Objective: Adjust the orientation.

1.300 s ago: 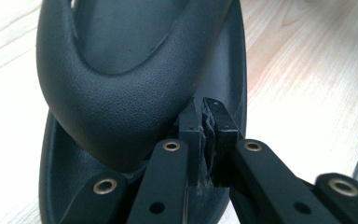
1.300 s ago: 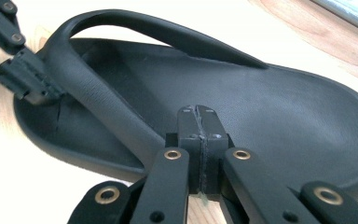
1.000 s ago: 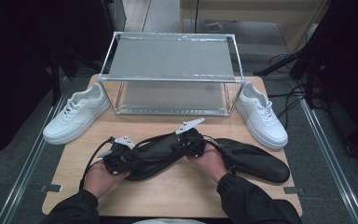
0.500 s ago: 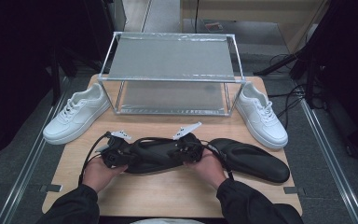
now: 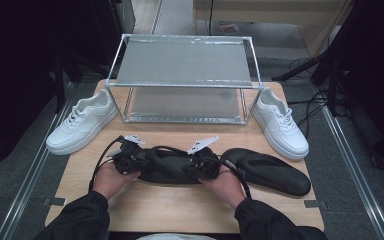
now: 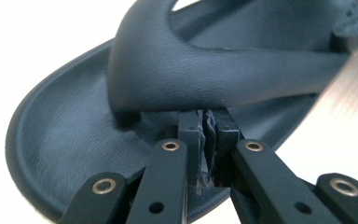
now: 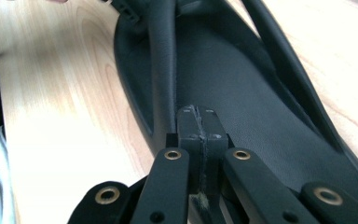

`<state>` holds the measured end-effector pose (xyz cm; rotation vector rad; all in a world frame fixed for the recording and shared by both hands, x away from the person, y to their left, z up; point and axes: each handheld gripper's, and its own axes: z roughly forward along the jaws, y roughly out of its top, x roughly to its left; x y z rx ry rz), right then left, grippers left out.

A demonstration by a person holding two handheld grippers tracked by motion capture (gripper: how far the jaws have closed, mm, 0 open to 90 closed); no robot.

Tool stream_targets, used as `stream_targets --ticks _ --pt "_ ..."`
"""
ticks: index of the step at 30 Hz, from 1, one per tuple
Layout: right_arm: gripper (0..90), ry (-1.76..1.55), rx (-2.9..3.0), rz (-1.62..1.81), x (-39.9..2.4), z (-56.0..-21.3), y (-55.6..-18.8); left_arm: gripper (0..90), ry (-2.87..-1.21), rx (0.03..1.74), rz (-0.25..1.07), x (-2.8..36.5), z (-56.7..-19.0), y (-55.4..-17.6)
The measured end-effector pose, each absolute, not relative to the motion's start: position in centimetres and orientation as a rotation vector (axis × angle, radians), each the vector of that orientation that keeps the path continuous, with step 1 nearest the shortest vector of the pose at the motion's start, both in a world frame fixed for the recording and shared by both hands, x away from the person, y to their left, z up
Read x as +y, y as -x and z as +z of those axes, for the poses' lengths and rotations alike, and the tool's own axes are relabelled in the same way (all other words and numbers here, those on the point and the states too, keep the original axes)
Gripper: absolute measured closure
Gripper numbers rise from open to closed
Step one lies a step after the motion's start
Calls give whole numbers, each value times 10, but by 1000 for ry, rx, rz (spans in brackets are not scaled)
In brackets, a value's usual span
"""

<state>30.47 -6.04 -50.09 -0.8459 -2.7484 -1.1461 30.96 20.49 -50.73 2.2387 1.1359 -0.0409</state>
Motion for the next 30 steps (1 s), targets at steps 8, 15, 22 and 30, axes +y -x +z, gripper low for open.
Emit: stream_targets --ticks 8,15,22,30 --pt "900 852 -2752 -1138 -59 -501 -297 857 -2261 1133 -29 201 -508 -316" --pt "900 810 -2749 -1140 -49 -501 -289 859 -2257 1134 8 202 -509 -324" --pt "900 776 -2763 -1130 -40 -501 -286 868 -2224 1152 -31 206 -515 -339" --pt "900 791 -2728 -1166 -34 -504 -287 867 -2237 1137 1 196 -515 -352"
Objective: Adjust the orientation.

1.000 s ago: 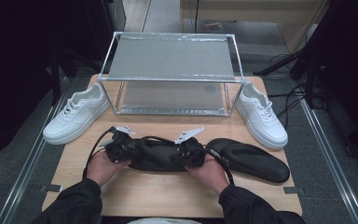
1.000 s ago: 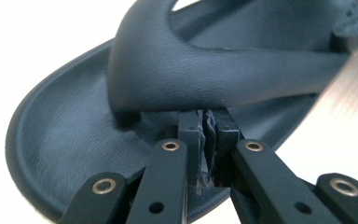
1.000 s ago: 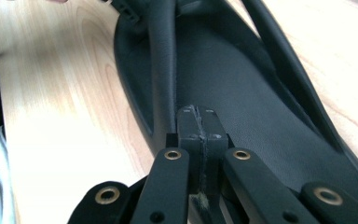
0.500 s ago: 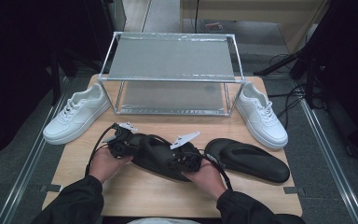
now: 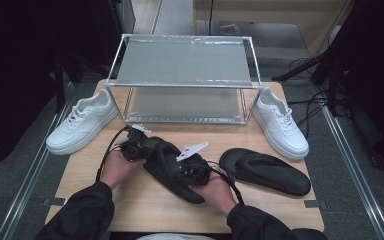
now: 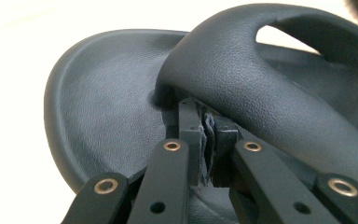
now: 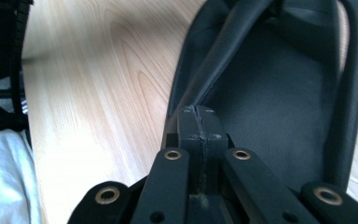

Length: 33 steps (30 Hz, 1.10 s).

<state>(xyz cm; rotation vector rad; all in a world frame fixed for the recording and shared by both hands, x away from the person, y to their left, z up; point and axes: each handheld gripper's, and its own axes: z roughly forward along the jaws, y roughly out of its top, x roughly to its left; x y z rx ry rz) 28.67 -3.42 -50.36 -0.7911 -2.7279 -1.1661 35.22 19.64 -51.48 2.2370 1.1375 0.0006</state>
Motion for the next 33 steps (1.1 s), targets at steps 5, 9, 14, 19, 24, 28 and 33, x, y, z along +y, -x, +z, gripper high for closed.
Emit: stream_targets --ticks 5,9,14,19,24,28,33 --pt "900 804 -2731 -1141 -34 -506 -291 856 -2243 1113 9 197 -515 -354" --pt "900 834 -2716 -1185 -45 -500 -297 846 -2254 1125 12 204 -511 -350" --pt "900 898 -2726 -1233 -62 -491 -310 897 -2217 1161 -3 212 -505 -340" --pt "900 937 -2737 -1219 -68 -492 -323 898 -2197 1173 -4 218 -503 -323" --pt "900 936 -2766 -1227 -67 -490 -330 897 -2212 1184 -10 227 -506 -308" --pt "900 953 -2782 -1183 -68 -492 -336 898 -2194 1212 -33 231 -513 -300" --pt "900 939 -2805 -1135 -61 -496 -338 898 -2209 1218 -11 227 -519 -297"
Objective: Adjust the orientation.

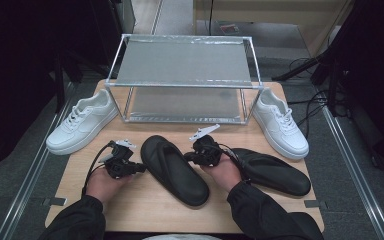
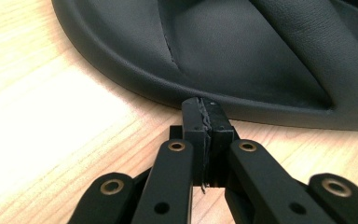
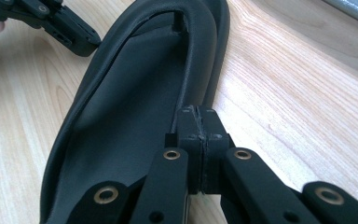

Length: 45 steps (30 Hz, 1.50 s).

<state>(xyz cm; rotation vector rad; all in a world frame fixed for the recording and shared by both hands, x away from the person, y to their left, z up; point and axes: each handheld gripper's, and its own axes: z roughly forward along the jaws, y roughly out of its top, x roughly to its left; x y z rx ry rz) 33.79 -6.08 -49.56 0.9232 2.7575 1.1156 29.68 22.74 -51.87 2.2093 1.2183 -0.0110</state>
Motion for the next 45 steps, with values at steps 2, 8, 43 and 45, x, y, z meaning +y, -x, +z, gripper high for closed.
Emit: stream_targets --ticks 2,8,43,45 --pt "900 -927 2763 1113 -60 -495 -339 898 -2219 1207 -2 227 -519 -296" --pt "900 -943 2740 1103 -59 -495 -335 898 -2207 1216 19 225 -520 -300" --pt "896 -1032 2688 1240 -66 -501 -306 888 -2149 1232 26 208 -523 -355" --pt "869 -1012 2688 1218 -67 -504 -307 870 -2147 1234 9 210 -523 -357"
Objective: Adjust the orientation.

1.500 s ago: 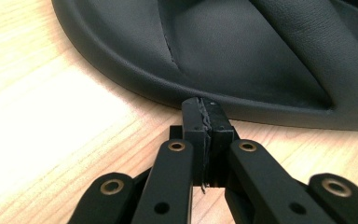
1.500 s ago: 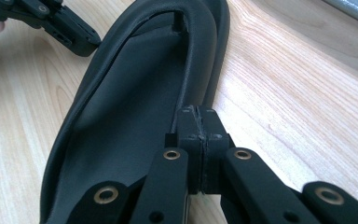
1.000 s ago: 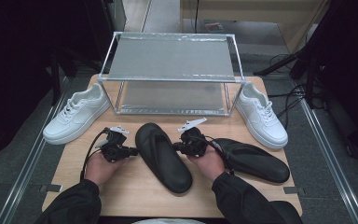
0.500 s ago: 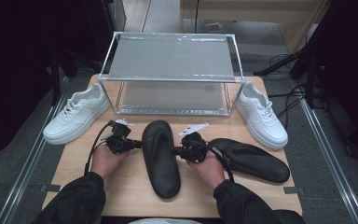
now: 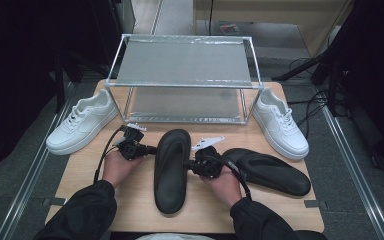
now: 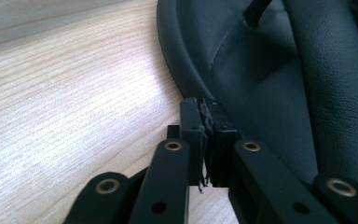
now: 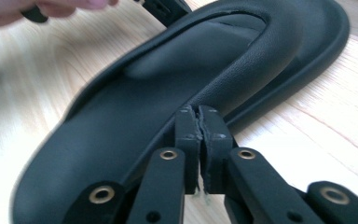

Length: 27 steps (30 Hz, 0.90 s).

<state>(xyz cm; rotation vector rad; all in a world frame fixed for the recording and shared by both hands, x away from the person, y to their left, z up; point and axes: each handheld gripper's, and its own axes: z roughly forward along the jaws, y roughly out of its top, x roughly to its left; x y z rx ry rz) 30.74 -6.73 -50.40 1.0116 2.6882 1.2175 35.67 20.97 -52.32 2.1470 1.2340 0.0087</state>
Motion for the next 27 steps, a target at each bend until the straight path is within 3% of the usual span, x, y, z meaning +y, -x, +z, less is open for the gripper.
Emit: stream_targets --ticks 4,7,11,17,27 --pt "815 -1047 2684 1260 -76 -504 -313 804 -2129 1235 13 211 -521 -357" --pt "722 -1048 2647 1299 -84 -499 -316 771 -2128 1202 23 213 -512 -355" --pt "610 -1007 2626 1319 -95 -491 -316 638 -2094 1170 1 215 -501 -348" --pt "523 -957 2618 1330 -108 -481 -310 434 -2090 1104 -27 215 -490 -332" --pt "473 -924 2610 1322 -128 -471 -296 363 -2109 999 6 210 -478 -306"
